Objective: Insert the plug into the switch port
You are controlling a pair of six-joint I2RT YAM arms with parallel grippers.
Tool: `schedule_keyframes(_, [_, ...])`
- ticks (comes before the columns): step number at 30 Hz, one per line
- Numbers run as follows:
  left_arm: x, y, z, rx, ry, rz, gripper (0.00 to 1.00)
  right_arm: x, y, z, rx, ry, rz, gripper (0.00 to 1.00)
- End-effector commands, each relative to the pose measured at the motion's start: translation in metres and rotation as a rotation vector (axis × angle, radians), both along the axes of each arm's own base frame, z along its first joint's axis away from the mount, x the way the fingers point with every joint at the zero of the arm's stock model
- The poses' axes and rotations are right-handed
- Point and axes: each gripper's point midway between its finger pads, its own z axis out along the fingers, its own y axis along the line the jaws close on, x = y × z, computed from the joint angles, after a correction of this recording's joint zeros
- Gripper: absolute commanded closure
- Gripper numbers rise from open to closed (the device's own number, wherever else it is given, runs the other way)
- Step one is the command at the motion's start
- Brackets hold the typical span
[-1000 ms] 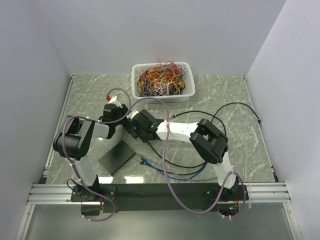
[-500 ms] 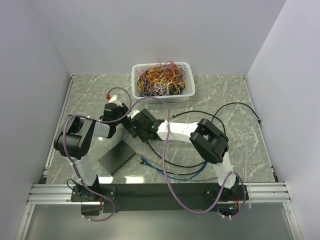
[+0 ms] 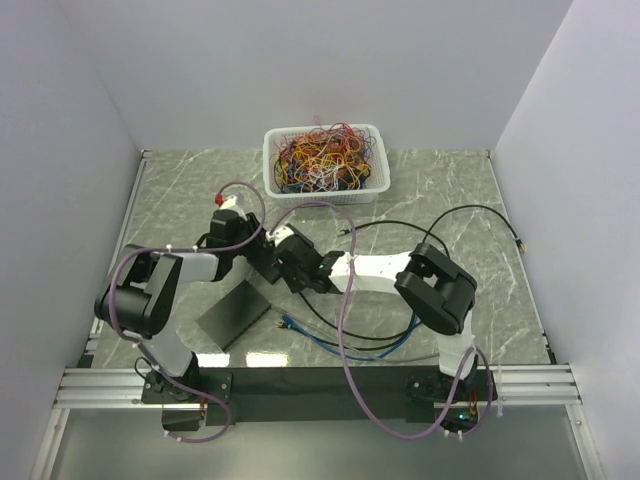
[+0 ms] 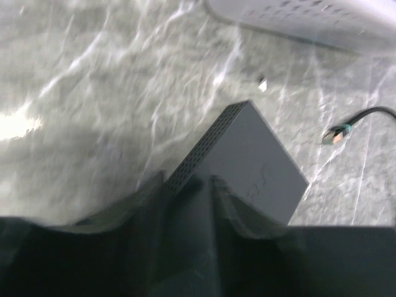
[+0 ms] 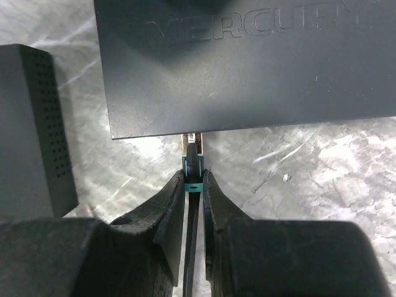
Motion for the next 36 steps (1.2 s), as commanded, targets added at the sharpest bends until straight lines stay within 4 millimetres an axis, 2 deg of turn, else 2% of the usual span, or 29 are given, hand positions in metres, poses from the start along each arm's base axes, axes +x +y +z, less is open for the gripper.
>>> schedule_keyframes(1, [-0.013,0.009,0.0,0.078,0.078,0.027,0.54,0.02,0.027,0.071,0.22,-0.131,-0.037,0.8])
schedule_keyframes(3, [-0.01,0.019,0.008,0.117,0.064,0.07,0.41,0.02,0.027,0.073,0.211,-0.13,-0.031,0.69])
schedule_keyframes(4, [-0.008,0.02,0.017,0.118,0.039,0.072,0.26,0.02,0.027,0.071,0.203,-0.128,-0.031,0.63])
schedule_keyframes(7, [-0.003,0.021,0.032,0.111,0.015,0.087,0.07,0.019,0.025,0.075,0.197,-0.127,-0.033,0.55])
schedule_keyframes(9, [-0.003,0.02,0.043,0.108,0.006,0.088,0.02,0.017,0.021,0.076,0.195,-0.127,-0.034,0.5])
schedule_keyframes(11, [0.0,0.029,0.061,0.128,-0.033,0.133,0.01,0.016,0.017,0.088,0.209,-0.144,-0.041,0.48])
schedule_keyframes(12, [0.0,0.032,0.067,0.137,-0.034,0.144,0.01,0.012,0.011,0.086,0.19,-0.14,-0.042,0.48])
schedule_keyframes(13, [-0.001,0.035,0.081,0.137,-0.06,0.154,0.01,0.011,0.007,0.1,0.209,-0.158,-0.049,0.46])
schedule_keyframes(14, [0.0,0.038,0.091,0.142,-0.076,0.175,0.01,0.012,0.001,0.105,0.203,-0.175,-0.062,0.45])
schedule_keyframes(15, [-0.004,0.041,0.113,0.132,-0.119,0.188,0.03,0.01,-0.005,0.109,0.197,-0.18,-0.068,0.43])
schedule_keyframes(16, [-0.007,0.04,0.127,0.122,-0.156,0.196,0.05,0.008,-0.01,0.129,0.227,-0.203,-0.077,0.37])
schedule_keyframes(17, [-0.01,0.044,0.14,0.122,-0.2,0.217,0.05,0.008,-0.016,0.139,0.234,-0.22,-0.089,0.37])
schedule_keyframes(18, [-0.02,0.042,0.142,0.123,-0.228,0.205,0.05,0.004,-0.023,0.144,0.234,-0.226,-0.093,0.36])
schedule_keyframes(19, [-0.028,0.043,0.177,0.093,-0.349,0.208,0.03,0.001,-0.03,0.168,0.278,-0.26,-0.101,0.33])
schedule_keyframes(20, [-0.039,0.045,0.169,0.098,-0.365,0.198,0.02,-0.001,-0.036,0.177,0.29,-0.279,-0.103,0.31])
schedule_keyframes(21, [-0.05,0.047,0.187,0.069,-0.44,0.192,0.01,-0.004,-0.044,0.177,0.287,-0.291,-0.106,0.29])
schedule_keyframes(22, [-0.053,0.048,0.198,0.045,-0.509,0.193,0.01,-0.006,-0.053,0.195,0.32,-0.33,-0.117,0.25])
schedule_keyframes(23, [-0.061,0.052,0.178,0.062,-0.51,0.192,0.01,-0.006,-0.059,0.2,0.329,-0.346,-0.126,0.22])
schedule_keyframes(24, [-0.063,0.06,0.175,0.058,-0.525,0.237,0.01,-0.007,-0.066,0.195,0.328,-0.36,-0.139,0.19])
schedule_keyframes(25, [-0.068,0.065,0.177,0.006,-0.522,0.278,0.01,-0.01,-0.073,0.206,0.352,-0.388,-0.147,0.13])
schedule_keyframes(26, [-0.072,0.068,0.165,0.011,-0.483,0.292,0.01,-0.011,-0.078,0.208,0.362,-0.398,-0.159,0.13])
schedule_keyframes(27, [-0.076,0.068,0.167,-0.001,-0.481,0.285,0.01,-0.012,-0.083,0.205,0.384,-0.411,-0.17,0.09])
schedule_keyframes(28, [-0.078,0.067,0.166,-0.005,-0.472,0.276,0.01,-0.018,-0.088,0.221,0.446,-0.433,-0.166,0.07])
schedule_keyframes(29, [-0.082,0.067,0.158,0.005,-0.452,0.263,0.01,-0.023,-0.09,0.217,0.482,-0.442,-0.156,0.07])
schedule_keyframes(31, [-0.088,0.07,0.157,0.013,-0.461,0.262,0.01,-0.031,-0.095,0.232,0.557,-0.469,-0.143,0.07])
schedule_keyframes(32, [-0.091,0.073,0.153,0.023,-0.452,0.273,0.02,-0.032,-0.097,0.233,0.58,-0.477,-0.144,0.07])
schedule_keyframes(35, [-0.104,0.086,0.14,0.016,-0.412,0.329,0.04,-0.038,-0.094,0.234,0.617,-0.467,-0.122,0.07])
schedule_keyframes(36, [-0.11,0.086,0.143,0.001,-0.429,0.326,0.04,-0.039,-0.093,0.233,0.626,-0.462,-0.116,0.08])
